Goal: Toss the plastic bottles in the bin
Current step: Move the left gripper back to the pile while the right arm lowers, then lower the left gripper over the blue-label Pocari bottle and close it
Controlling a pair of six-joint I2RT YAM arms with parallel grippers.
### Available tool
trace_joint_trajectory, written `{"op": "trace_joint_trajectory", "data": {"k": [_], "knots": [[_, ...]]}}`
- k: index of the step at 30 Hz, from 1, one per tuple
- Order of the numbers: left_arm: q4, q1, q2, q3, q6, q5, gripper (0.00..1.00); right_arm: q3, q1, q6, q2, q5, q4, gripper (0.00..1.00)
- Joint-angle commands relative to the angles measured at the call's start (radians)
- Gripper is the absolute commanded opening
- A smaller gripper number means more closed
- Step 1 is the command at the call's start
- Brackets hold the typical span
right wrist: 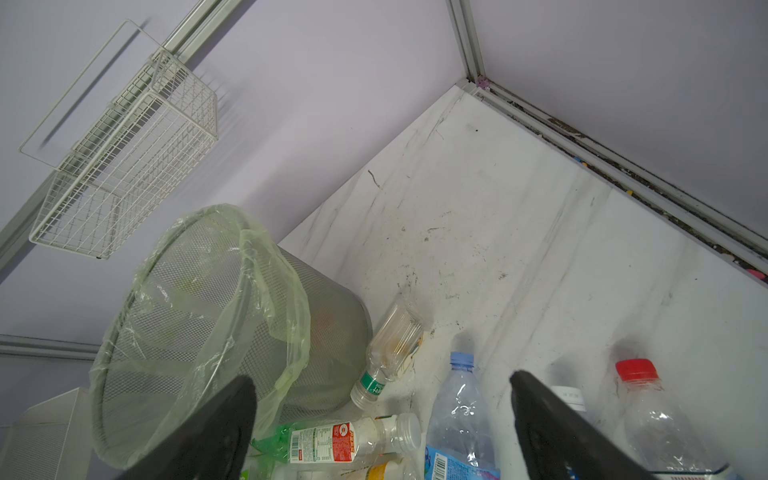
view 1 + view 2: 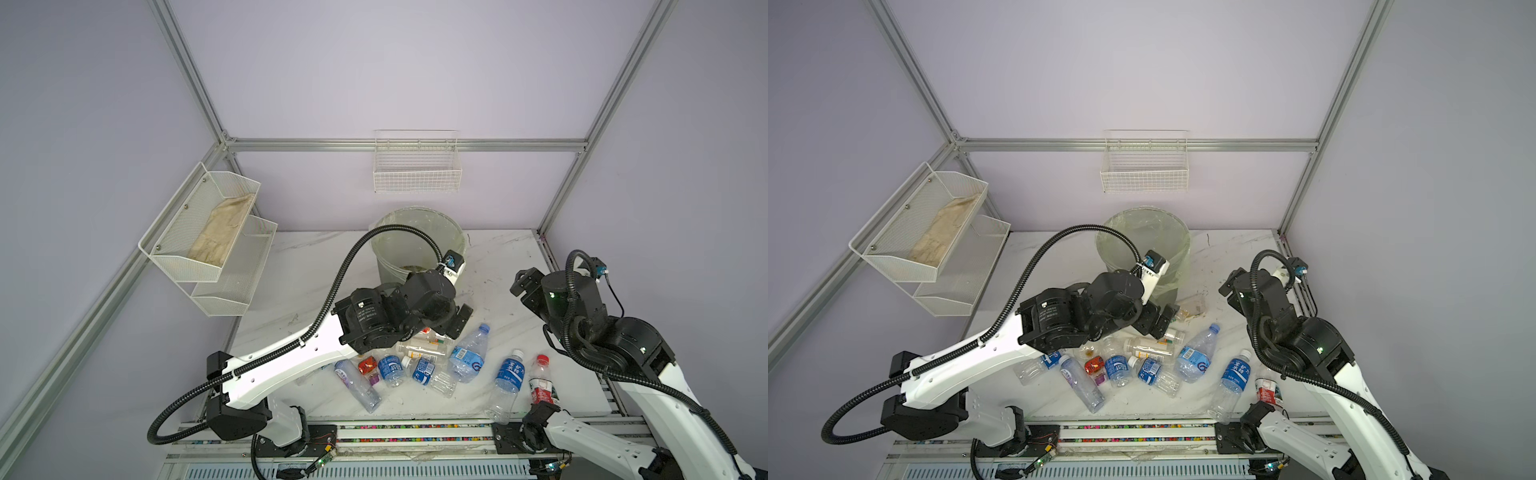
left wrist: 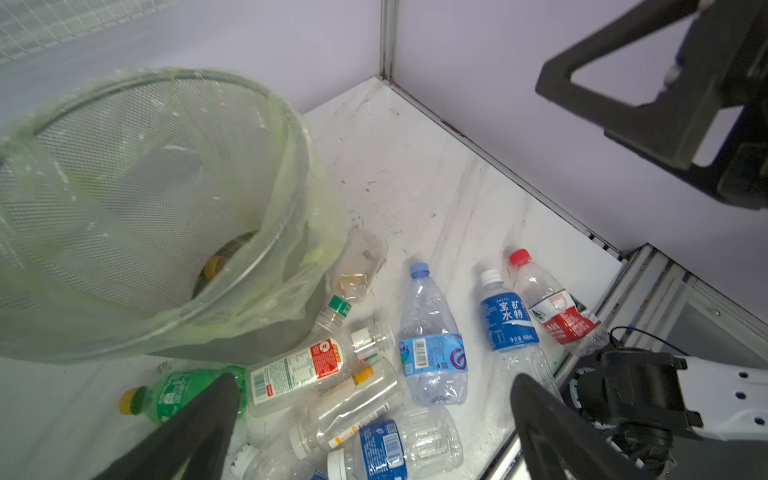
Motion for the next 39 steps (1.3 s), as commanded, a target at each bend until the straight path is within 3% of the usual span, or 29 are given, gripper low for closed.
{"op": "trace_joint_trajectory", "data": {"k": [1,9,16,21,27,39], "knots": [[0.041,-0.045,-0.013,-0.073,-0.058,0.013,1.0,-0.007,-0.002,0.024,0.003,0.032,-0.033,0.97],[0.126,-0.118,0.038,-0.188,-0.135,0.114,0.97,0.001,-0.002,-0.013,0.042,0.031,-0.014,0.97],[0.279,-0.138,0.176,-0.2,-0.16,0.233,0.95,0.066,-0.005,-0.069,0.093,-0.015,0.021,0.97],[0.29,-0.146,0.372,-0.066,-0.172,0.313,0.93,0.111,-0.006,-0.085,0.081,-0.02,0.021,0.97],[0.239,-0.168,0.548,0.076,-0.147,0.325,0.97,0.141,-0.006,-0.104,0.049,-0.015,0.021,0.97],[0.191,-0.17,0.722,0.241,-0.128,0.357,0.99,0.145,-0.006,-0.124,0.025,-0.028,0.023,0.97]]}}
